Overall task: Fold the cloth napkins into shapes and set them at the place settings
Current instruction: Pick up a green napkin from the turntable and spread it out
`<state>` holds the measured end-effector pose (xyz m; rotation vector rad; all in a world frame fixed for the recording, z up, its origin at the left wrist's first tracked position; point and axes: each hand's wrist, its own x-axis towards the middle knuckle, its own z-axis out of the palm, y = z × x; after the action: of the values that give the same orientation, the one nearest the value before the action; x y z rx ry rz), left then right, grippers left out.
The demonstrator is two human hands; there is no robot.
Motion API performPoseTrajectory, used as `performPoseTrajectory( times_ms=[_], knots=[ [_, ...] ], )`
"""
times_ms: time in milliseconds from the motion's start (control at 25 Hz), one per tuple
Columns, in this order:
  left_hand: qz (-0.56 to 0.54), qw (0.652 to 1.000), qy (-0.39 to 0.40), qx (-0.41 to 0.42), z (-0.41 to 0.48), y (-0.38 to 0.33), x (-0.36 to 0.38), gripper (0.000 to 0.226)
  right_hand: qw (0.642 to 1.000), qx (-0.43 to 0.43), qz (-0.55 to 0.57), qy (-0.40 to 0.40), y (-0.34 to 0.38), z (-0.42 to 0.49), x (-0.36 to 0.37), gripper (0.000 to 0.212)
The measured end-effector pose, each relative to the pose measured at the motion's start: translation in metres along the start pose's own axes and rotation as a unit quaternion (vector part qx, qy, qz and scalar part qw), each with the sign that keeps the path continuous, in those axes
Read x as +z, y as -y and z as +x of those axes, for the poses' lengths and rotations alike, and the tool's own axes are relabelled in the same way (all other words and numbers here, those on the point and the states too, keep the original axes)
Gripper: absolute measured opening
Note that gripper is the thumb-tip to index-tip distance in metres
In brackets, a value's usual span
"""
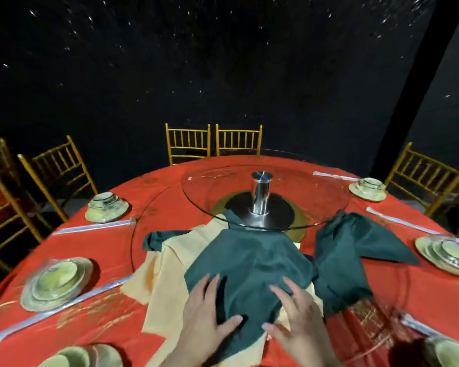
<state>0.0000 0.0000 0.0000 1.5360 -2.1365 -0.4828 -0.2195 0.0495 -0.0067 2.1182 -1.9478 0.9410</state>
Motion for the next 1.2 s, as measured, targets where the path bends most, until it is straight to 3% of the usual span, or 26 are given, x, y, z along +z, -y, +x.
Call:
performPoseTrajectory(
  times_ms=[120,240,360,560,680,800,960,1120,1200],
  knots=[
    [0.01,1.0,0.003,0.002,0.005,0.004,0.007,0.126,0.996,-0.051,-0.067,0.02,0.002,0.008,0.024,0.087],
    [-0.034,0.998,-0.049,0.012,-0.002,0.015,0.015,0.118,0.992,-0.087,-0.094,0.012,0.002,0.007,0.042,0.06],
    [-0.077,0.993,-0.078,0.039,-0.015,0.024,0.017,0.082,0.995,-0.067,-0.077,0.015,0.004,0.002,0.041,0.048],
    [-0.138,0.978,-0.155,0.035,-0.047,0.017,0.008,0.023,0.995,-0.049,-0.052,0.071,0.037,-0.038,0.027,0.084],
    [-0.206,0.962,-0.18,0.022,-0.07,0.003,-0.011,0.017,0.99,-0.032,-0.071,0.117,0.068,-0.064,0.014,0.106],
    [-0.222,0.959,-0.175,0.029,-0.09,-0.017,-0.033,0.009,0.995,-0.028,-0.059,0.08,0.101,-0.086,0.009,0.116],
    [-0.241,0.953,-0.177,0.053,-0.111,-0.042,-0.046,0.009,0.997,0.02,0.03,-0.062,0.127,-0.101,0.002,0.106],
    [-0.252,0.952,-0.167,0.052,-0.127,-0.053,-0.045,0.01,0.992,0.067,0.091,-0.056,0.138,-0.107,-0.018,0.107],
    [-0.273,0.951,-0.132,0.063,-0.133,-0.056,-0.045,0.012,0.989,0.053,0.124,-0.057,0.133,-0.11,-0.022,0.081]
  ],
)
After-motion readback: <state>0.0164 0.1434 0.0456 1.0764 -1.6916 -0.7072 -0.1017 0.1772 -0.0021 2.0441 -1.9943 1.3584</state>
